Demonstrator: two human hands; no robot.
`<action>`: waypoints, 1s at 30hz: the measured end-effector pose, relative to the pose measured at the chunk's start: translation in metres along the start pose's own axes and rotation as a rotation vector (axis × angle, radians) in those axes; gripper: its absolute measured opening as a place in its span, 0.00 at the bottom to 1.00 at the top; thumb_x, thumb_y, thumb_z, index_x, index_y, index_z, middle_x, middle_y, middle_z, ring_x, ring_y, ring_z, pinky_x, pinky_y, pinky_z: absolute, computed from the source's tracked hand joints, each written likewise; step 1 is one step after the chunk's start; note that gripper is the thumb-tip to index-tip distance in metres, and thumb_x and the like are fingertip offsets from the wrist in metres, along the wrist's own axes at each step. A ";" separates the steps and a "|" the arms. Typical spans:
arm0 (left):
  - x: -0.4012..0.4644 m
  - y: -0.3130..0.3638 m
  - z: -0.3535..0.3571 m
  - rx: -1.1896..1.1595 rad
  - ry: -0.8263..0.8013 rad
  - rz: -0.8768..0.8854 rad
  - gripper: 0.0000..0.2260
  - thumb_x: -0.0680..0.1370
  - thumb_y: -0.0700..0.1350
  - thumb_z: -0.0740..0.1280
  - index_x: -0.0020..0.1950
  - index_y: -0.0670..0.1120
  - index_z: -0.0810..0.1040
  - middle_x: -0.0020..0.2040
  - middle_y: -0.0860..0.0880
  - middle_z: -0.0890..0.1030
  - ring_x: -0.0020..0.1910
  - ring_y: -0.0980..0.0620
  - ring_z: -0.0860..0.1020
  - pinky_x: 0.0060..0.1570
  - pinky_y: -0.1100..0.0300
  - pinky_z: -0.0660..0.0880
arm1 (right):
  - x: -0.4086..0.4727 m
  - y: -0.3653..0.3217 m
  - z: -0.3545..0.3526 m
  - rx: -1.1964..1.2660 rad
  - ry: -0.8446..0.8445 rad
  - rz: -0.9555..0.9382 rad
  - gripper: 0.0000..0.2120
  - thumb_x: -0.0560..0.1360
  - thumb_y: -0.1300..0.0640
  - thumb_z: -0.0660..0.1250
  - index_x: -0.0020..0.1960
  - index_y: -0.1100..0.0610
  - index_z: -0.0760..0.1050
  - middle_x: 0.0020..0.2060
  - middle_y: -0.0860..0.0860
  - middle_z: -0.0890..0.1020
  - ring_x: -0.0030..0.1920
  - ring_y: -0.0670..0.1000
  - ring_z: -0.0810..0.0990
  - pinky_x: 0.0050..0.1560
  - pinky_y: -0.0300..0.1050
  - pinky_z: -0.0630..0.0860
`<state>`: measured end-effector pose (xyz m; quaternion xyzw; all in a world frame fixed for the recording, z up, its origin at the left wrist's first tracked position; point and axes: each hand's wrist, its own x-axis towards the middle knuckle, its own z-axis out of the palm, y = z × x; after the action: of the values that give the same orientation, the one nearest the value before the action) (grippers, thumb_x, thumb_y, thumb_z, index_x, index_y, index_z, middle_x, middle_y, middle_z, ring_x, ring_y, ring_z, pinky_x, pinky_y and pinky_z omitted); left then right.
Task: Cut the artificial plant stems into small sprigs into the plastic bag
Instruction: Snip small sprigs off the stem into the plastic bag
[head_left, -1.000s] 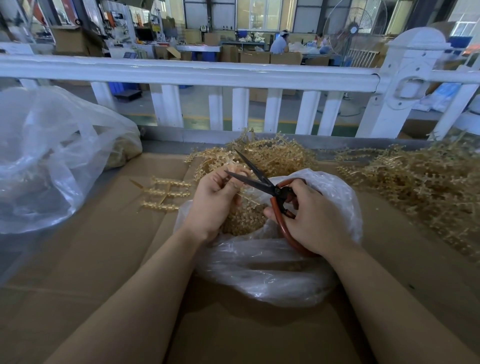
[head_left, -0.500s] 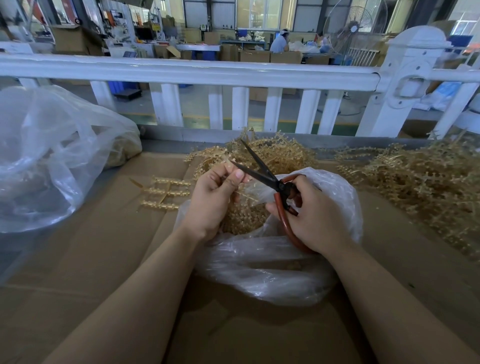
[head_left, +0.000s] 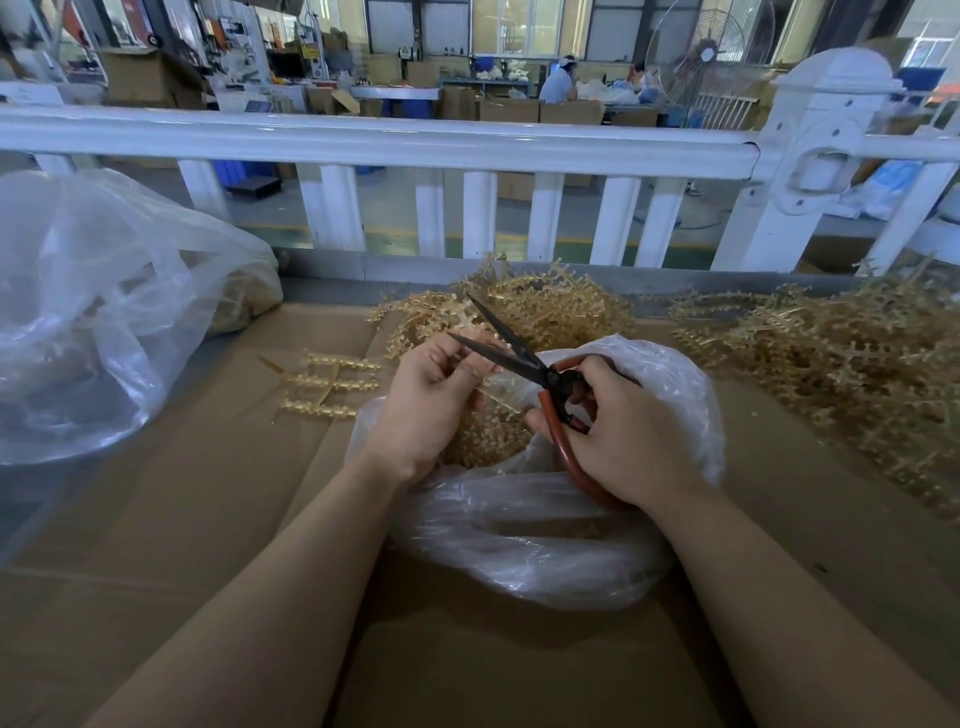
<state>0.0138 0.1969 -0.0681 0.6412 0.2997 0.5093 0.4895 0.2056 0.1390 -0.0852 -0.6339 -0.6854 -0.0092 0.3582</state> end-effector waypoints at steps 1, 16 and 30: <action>0.000 0.000 0.000 0.031 -0.009 0.000 0.06 0.81 0.36 0.64 0.50 0.40 0.81 0.40 0.47 0.81 0.34 0.55 0.74 0.33 0.64 0.74 | 0.000 0.000 0.000 -0.005 0.010 0.001 0.26 0.69 0.26 0.62 0.52 0.46 0.73 0.44 0.40 0.80 0.44 0.42 0.79 0.44 0.39 0.79; 0.001 -0.002 0.000 0.012 0.005 0.018 0.07 0.81 0.35 0.64 0.51 0.30 0.77 0.42 0.39 0.76 0.33 0.56 0.71 0.32 0.65 0.72 | -0.002 -0.003 0.000 -0.046 0.101 -0.005 0.29 0.67 0.22 0.59 0.51 0.45 0.75 0.40 0.41 0.81 0.39 0.43 0.79 0.40 0.35 0.75; -0.002 0.006 0.001 0.118 -0.011 0.054 0.06 0.80 0.35 0.65 0.53 0.35 0.80 0.50 0.35 0.82 0.41 0.37 0.77 0.39 0.53 0.79 | -0.001 -0.006 -0.001 -0.098 0.142 -0.041 0.29 0.68 0.24 0.60 0.50 0.47 0.76 0.40 0.41 0.81 0.39 0.43 0.77 0.39 0.37 0.75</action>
<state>0.0133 0.1925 -0.0638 0.6798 0.3089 0.5002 0.4385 0.2004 0.1363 -0.0826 -0.6342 -0.6699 -0.0947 0.3743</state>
